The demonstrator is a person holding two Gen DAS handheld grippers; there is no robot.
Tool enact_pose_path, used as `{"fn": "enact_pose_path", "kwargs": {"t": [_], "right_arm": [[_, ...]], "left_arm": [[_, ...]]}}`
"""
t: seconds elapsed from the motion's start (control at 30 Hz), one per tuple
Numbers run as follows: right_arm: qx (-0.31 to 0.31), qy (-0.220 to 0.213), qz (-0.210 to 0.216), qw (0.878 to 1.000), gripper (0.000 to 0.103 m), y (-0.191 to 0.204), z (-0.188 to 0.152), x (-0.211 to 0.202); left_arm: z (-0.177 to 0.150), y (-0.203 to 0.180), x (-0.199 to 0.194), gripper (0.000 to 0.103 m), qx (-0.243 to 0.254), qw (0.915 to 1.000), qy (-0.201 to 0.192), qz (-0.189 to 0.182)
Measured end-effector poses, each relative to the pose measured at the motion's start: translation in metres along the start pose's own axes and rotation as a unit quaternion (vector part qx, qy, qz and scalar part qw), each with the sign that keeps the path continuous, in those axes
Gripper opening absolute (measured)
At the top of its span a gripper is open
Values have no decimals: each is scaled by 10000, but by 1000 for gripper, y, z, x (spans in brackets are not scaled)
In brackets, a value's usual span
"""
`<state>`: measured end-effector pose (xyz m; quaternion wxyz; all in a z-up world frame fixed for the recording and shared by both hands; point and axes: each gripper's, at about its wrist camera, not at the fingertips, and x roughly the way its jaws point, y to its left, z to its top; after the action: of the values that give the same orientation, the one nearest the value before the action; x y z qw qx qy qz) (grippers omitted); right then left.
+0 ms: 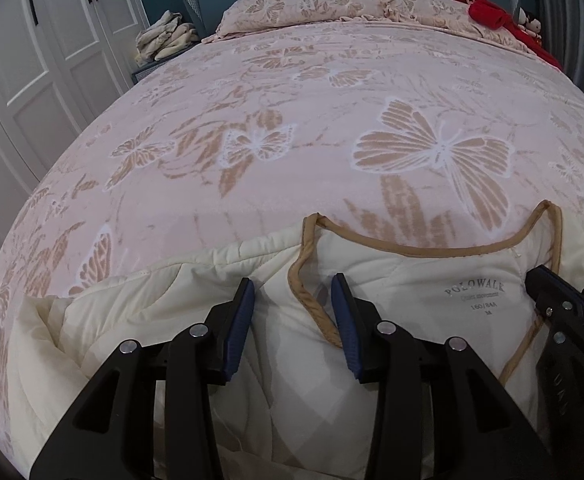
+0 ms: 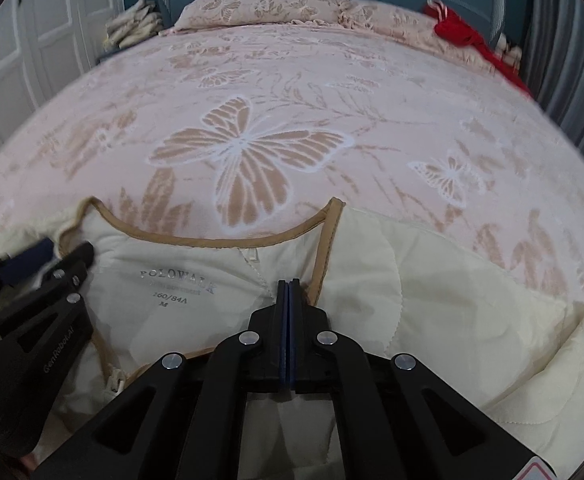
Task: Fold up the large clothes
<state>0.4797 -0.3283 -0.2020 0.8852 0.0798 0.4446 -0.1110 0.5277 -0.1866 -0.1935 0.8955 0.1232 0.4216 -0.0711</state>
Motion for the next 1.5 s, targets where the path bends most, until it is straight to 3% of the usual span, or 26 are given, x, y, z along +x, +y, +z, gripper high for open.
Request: {"fn": "enact_pose_path", "kwargs": {"t": [0.03,0.07,0.13,0.17,0.23,0.3,0.43,0.6,0.67,0.83,0.9,1.07,1.23,1.3,1.33,1.37,1.43,1.5], "right_arm": [[168,32,248,9995,0,-7,0,-2],[342,100,464,9983,0,-14,0,-3],[723,344,746,9940,0,-27,2,-14],[855,347,787,9926,5,-31,2,-25],[903,200,684,9934,28,-36,-9,-68],[709,43,690,9951,33,-39,-29,-114],[420,-132,523,9977,60,-61,-105,-213],[358,181,8,9992,64,-105,-232,-294],[476,357,-145,9981,65,-123,-280,-315],[946,717,-533,9915,66,-159,-356,-336],[1331,751,-404,9874,67,-175,-369,-333],[2111,861,-51,9737,68,-192,-382,-321],[2263,775,209,9707,69,-181,-384,-322],[2328,769,279,9691,68,-178,-379,-321],[2368,732,359,9681,59,-177,-377,-321],[2405,709,472,9669,49,-176,-375,-321],[2413,750,516,9662,17,-174,-369,-321],[2309,671,547,9691,12,-171,-365,-328]], "left_arm": [[0,2,-3,45,-30,10000,31,-36],[0,5,-8,60,-42,9999,72,-95],[-2,14,-30,77,-105,9999,21,59],[-6,22,-52,79,-210,9995,-245,49],[-14,36,-87,86,-294,9984,-486,-61],[-29,51,-125,86,-332,9986,-352,-196],[-81,79,-188,88,-360,9986,6,-399],[-183,123,-246,90,-369,9979,521,-141],[-233,149,-261,90,-606,9950,797,-19],[-306,197,-280,90,-1197,9875,1026,24],[-322,207,-282,90,-1358,9857,992,-58],[-340,200,-271,89,-1558,9773,1174,-832],[-351,181,-273,82,-1512,9740,1283,-1093],[-350,176,-275,70,-1436,9750,1271,-1118],[-350,176,-276,58,-1471,9735,1305,-1170],[-350,176,-279,39,-1518,9721,1297,-1232],[-347,176,-289,24,-1480,9734,1230,-1244],[-344,177,-302,16,-1394,9752,1094,-1322]]}}
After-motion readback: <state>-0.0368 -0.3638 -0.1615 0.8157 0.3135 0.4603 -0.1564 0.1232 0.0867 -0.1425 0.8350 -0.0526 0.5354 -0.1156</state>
